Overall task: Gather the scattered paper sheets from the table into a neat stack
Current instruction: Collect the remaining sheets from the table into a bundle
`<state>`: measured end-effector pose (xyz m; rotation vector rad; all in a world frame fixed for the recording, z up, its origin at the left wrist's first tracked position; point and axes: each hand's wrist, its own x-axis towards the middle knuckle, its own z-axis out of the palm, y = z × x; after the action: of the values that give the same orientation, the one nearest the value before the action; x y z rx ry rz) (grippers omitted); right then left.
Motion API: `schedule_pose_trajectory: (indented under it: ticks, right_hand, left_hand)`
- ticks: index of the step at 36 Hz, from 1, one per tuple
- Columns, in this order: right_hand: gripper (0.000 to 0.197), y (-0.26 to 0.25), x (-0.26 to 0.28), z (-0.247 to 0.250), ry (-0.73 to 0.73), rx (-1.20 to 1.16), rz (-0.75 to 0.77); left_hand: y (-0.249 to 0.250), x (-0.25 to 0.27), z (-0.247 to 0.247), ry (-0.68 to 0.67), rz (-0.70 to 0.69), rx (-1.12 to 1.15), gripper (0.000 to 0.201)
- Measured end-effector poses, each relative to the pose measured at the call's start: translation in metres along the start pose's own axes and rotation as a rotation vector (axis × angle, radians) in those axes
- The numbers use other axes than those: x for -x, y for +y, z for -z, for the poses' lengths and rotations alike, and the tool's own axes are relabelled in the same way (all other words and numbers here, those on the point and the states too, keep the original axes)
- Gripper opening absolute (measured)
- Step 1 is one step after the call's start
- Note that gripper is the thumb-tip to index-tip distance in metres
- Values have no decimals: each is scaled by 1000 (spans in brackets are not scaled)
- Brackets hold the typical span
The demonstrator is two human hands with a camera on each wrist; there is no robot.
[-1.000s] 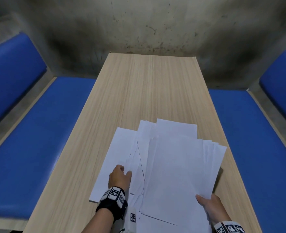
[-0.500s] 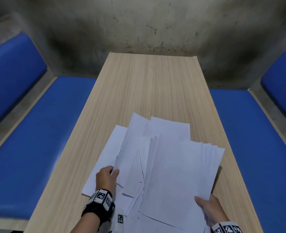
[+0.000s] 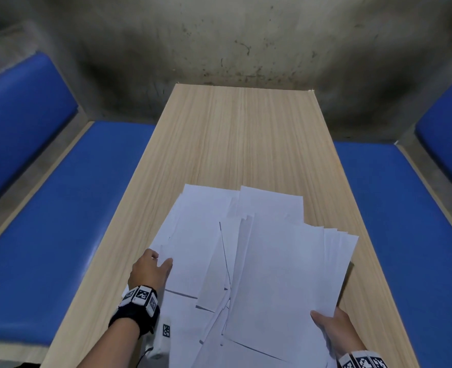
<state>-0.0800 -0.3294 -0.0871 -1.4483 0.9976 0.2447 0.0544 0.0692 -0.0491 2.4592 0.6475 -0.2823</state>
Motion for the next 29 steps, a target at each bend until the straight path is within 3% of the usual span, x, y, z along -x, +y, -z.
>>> schedule_pose_trajectory:
  ticks: [6,9,14,17,19,25,27,29]
  right_hand:
    - [40,0,1,-1,2,1,-1]
    - [42,1,0,-1,8,4,-7]
    - [38,1,0,0,0,8,1]
    - [39,3,-2,0,-2,3,-13]
    - [41,5,-5,1,-4,6,-22]
    - [38,4,-7,2,-13,4,-23]
    - [39,5,-8,2,-13,-15,-27]
    - [42,6,-9,1,-11,-17,-30]
  left_hand:
    - [3,3,-7,9,-76,-73,38]
    - [1,5,-10,18,-113,-22,23]
    - [21,6,-1,46,-171,187,16]
    - [28,-5,2,7,-183,233,34]
    - [29,-11,3,-17,-200,147,34]
    - [28,-17,5,-130,-64,61,10]
    - [27,-15,5,-163,11,11,39]
    - [24,-16,4,-150,29,-29,48]
